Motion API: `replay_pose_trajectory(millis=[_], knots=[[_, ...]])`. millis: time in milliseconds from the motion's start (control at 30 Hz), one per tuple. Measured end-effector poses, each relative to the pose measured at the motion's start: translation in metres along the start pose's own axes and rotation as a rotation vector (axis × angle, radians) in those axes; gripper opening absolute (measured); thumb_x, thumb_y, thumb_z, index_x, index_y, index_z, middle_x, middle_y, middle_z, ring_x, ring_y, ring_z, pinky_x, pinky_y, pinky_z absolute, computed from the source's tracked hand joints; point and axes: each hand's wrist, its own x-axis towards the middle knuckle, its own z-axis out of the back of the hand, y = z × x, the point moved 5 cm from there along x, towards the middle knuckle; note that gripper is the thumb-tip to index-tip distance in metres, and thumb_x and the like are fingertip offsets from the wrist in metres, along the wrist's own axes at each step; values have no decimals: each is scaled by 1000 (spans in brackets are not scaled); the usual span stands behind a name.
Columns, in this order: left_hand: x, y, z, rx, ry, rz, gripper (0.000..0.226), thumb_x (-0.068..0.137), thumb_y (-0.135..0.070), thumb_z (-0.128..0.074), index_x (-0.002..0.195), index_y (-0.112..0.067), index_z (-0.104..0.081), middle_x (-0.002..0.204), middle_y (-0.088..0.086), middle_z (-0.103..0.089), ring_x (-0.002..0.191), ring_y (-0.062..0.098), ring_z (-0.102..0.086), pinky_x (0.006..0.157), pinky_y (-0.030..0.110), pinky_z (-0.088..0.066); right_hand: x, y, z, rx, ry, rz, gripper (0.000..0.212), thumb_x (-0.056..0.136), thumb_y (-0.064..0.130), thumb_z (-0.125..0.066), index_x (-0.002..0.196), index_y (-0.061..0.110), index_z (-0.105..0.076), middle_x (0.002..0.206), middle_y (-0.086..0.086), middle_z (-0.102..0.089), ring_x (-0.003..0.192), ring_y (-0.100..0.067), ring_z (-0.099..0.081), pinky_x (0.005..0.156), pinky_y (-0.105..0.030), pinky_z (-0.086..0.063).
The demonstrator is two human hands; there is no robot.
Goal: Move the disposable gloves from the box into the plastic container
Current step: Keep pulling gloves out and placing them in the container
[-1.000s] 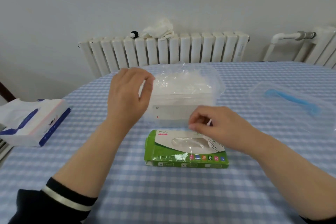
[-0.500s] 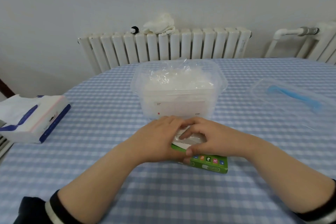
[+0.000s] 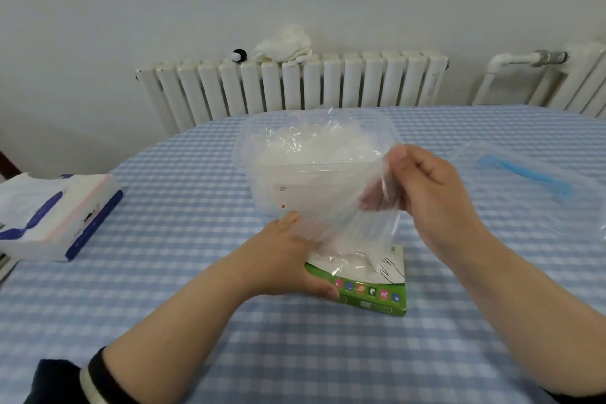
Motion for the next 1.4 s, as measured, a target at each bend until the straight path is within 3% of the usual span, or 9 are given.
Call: replay_pose_trajectory(millis=[100, 234, 400, 534, 634, 767, 901, 1201, 1401], knots=[[-3, -4, 7, -48, 92, 0, 73, 77, -57, -73, 137, -27, -43, 112, -18, -41, 108, 3, -35, 85, 18, -30, 1, 6, 9, 68, -49, -104, 51, 100, 31, -44, 78, -13, -56, 64, -10, -68, 57, -21, -67, 55, -33, -56], [-4, 0, 22, -504, 228, -84, 84, 74, -70, -64, 138, -19, -47, 132, -8, -56, 125, 9, -51, 106, 31, -42, 0, 9, 12, 68, -85, -189, 46, 100, 31, -46, 65, 2, -53, 63, -14, -69, 47, -22, -63, 47, -29, -53], [9, -7, 47, -1082, -43, 40, 66, 65, -80, -59, 116, -38, -59, 97, -14, -75, 97, 5, -69, 84, 27, -55, -1, 7, 6, 48, -66, -270, 52, 99, 32, -49, 51, 15, -58, 61, -19, -67, 44, -24, -62, 45, -29, -53], [11, -31, 76, -918, -487, 7, 36, 89, -22, -70, 121, -27, -53, 86, -5, -75, 75, 8, -69, 75, 33, -57, -3, 4, 2, 42, -55, -323, 57, 95, 52, -41, 64, 9, -61, 61, -17, -67, 46, -24, -62, 50, -32, -55], [15, -38, 97, -834, -701, 10, 30, 92, -14, -63, 114, -29, -50, 81, -2, -71, 61, 7, -63, 64, 29, -57, -7, 8, -5, -58, 140, -312, 71, 76, 74, -47, 94, 6, -61, 73, -14, -71, 55, -25, -64, 57, -33, -55], [28, -25, 123, -636, -753, 52, 23, 95, -22, -59, 109, -29, -42, 95, -6, -63, 59, 6, -57, 51, 25, -48, -2, 8, 5, -260, 139, -318, 34, 78, 22, -78, 106, 18, -59, 83, -14, -71, 50, -18, -60, 50, -29, -51], [42, 3, 144, -369, -767, 115, 18, 96, -21, -56, 106, -20, -41, 96, -3, -61, 70, 12, -55, 59, 30, -43, 30, 7, 29, -367, -77, -351, 33, 83, 1, -63, 113, 13, -58, 81, -17, -68, 45, -17, -59, 50, -29, -54], [84, 61, 136, 176, -551, 376, 24, 92, 0, -43, 97, -21, -55, 106, 3, -62, 88, 22, -55, 69, 31, -42, 108, 0, 23, -1204, -43, -133, 33, 94, 17, -50, 127, 17, -46, 102, -2, -60, 87, -20, -56, 64, -32, -39], [90, 75, 129, 324, -393, 375, 32, 95, -9, -47, 117, -26, -62, 118, 2, -60, 106, 21, -55, 76, 30, -42, 101, 4, 25, -1241, -67, -110, 43, 95, 36, -56, 132, 20, -44, 127, -1, -52, 101, -22, -58, 73, -32, -39]])
